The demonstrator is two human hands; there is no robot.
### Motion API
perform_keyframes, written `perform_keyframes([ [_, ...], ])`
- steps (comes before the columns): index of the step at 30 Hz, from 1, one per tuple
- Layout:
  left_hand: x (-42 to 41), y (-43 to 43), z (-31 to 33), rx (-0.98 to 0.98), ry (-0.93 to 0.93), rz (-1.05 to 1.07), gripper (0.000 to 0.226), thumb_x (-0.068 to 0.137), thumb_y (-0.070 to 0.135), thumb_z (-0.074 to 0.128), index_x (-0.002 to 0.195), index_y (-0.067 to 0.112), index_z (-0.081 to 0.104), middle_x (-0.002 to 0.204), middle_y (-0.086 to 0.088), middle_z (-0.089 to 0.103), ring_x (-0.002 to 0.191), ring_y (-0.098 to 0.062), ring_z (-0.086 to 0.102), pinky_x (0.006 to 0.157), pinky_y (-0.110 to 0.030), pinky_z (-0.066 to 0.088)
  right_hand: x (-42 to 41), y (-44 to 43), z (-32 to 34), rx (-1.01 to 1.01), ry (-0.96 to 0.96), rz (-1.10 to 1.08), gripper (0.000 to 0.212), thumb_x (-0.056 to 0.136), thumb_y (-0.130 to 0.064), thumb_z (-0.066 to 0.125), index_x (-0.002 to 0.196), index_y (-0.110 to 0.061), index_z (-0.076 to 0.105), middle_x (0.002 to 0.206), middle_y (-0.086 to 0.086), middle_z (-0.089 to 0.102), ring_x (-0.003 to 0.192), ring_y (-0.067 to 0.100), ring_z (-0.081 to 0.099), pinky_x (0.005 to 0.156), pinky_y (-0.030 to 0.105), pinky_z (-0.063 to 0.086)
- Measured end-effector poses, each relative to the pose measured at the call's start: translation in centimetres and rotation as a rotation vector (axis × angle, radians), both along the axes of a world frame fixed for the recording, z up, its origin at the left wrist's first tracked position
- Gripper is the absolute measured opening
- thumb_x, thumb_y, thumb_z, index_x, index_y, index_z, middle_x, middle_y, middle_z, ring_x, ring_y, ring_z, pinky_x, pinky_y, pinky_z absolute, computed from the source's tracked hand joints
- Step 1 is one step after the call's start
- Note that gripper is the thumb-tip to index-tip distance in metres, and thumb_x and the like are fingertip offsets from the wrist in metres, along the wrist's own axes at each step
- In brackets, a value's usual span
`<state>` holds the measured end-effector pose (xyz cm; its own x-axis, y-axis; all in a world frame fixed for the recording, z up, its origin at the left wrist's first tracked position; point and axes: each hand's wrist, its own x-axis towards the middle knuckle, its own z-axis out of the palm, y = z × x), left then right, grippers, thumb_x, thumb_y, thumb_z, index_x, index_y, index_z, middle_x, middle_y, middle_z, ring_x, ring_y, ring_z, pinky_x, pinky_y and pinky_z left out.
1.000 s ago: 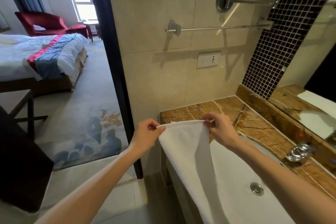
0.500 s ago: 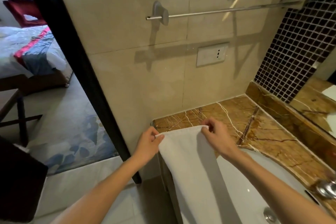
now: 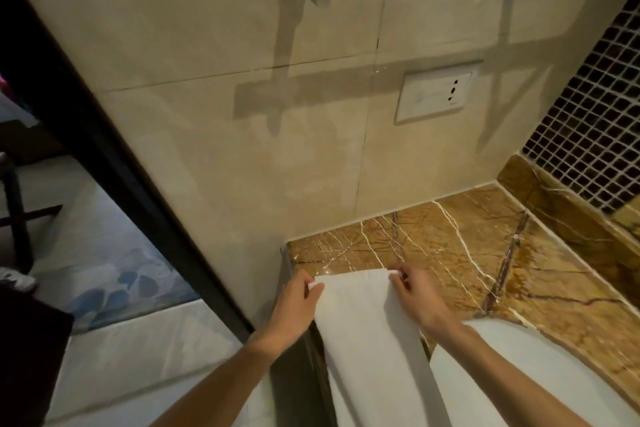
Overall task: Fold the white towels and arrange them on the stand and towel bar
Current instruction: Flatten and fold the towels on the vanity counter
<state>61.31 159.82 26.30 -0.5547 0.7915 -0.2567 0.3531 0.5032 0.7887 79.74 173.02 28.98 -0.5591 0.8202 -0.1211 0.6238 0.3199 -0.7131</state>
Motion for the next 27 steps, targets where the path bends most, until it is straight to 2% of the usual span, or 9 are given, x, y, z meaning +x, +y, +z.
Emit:
perform_keyframes([
  [3,-0.3,0.9,-1.7,-0.058,-0.065,-0.04,0.012,0.098,0.034,0.046,0.086,0.032,0.046,0.086,0.005,0.056,0.073,-0.004,0.055,0.058,-0.014,0.044,-0.7,1.4,-2.1,-0.057,-0.044,-0.014,0.017,0.098,-0.014,0.049,0.104,-0.016,0.065,0.094,-0.003,0.064,0.085,0.012,0.059,0.077,0.024,0.049],
  [5,-0.5,1.6,-2.6,-0.096,-0.039,-0.054,0.01,0.099,0.035,0.044,0.091,0.028,0.046,0.09,0.001,0.056,0.075,-0.006,0.054,0.062,-0.017,0.047,-1.1,2.2,-3.4,-0.073,-0.062,-0.02,0.015,0.098,-0.014,0.049,0.095,-0.019,0.063,0.09,-0.001,0.065,0.083,0.015,0.061,0.076,0.028,0.05],
  [7,-0.8,2.3,-3.1,-0.121,0.038,-0.06,0.012,0.099,0.036,0.042,0.095,0.026,0.045,0.086,0.001,0.051,0.067,-0.004,0.047,0.052,-0.011,0.037,-1.4,2.8,-4.6,-0.081,-0.091,-0.035,0.014,0.098,-0.015,0.048,0.093,-0.02,0.06,0.085,-0.003,0.063,0.082,0.013,0.06,0.073,0.028,0.05],
  [10,-1.1,3.3,-3.4,-0.129,0.13,-0.06,0.019,0.099,0.035,0.044,0.104,0.017,0.049,0.073,0.005,0.045,0.058,-0.003,0.04,0.043,-0.011,0.034,-1.9,3.6,-6.0,-0.057,-0.142,-0.043,0.025,0.099,-0.016,0.045,0.079,-0.029,0.051,0.076,-0.011,0.058,0.07,0.001,0.053,0.055,0.016,0.036],
  [13,-1.3,4.2,-3.7,-0.17,0.218,-0.026,0.026,0.099,0.036,0.045,0.113,0.015,0.053,0.078,0.002,0.051,0.061,-0.006,0.044,0.045,-0.017,0.029,-2.4,4.1,-6.5,-0.021,-0.176,-0.051,0.031,0.1,-0.015,0.042,0.073,-0.031,0.044,0.072,-0.011,0.055,0.065,0.001,0.049,0.05,0.017,0.028],
  [16,-1.3,4.7,-3.9,-0.199,0.287,-0.027,0.032,0.098,0.038,0.044,0.121,0.017,0.053,0.097,-0.007,0.064,0.084,-0.019,0.058,0.064,-0.021,0.036,-2.8,4.4,-6.8,-0.009,-0.207,-0.047,0.027,0.1,-0.013,0.039,0.078,-0.028,0.042,0.076,-0.006,0.053,0.066,0.005,0.047,0.053,0.022,0.03],
  [18,-1.3,4.9,-4.1,-0.231,0.314,-0.034,0.033,0.098,0.041,0.042,0.122,0.02,0.052,0.1,-0.006,0.065,0.094,-0.023,0.06,0.067,-0.026,0.036,-3.0,4.5,-6.8,0.017,-0.236,-0.061,0.017,0.1,-0.013,0.039,0.087,-0.022,0.047,0.082,0.0,0.055,0.071,0.015,0.05,0.059,0.03,0.033],
  [21,-1.4,5.4,-4.4,-0.279,0.347,-0.023,0.032,0.099,0.044,0.038,0.118,0.022,0.051,0.1,-0.005,0.065,0.096,-0.025,0.06,0.067,-0.029,0.036,-3.5,4.6,-7.0,0.049,-0.281,-0.062,0.019,0.1,-0.016,0.036,0.105,-0.013,0.054,0.092,0.01,0.061,0.082,0.028,0.055,0.069,0.035,0.039],
  [27,-0.5,5.5,-5.0,-0.262,0.449,-0.046,0.028,0.1,0.041,0.036,0.118,0.021,0.044,0.095,-0.002,0.065,0.089,-0.022,0.063,0.068,-0.028,0.046,-4.2,3.8,-6.9,0.109,-0.335,-0.103,0.021,0.101,-0.022,0.032,0.111,-0.014,0.048,0.101,0.013,0.056,0.074,0.029,0.049,0.066,0.034,0.037],
])
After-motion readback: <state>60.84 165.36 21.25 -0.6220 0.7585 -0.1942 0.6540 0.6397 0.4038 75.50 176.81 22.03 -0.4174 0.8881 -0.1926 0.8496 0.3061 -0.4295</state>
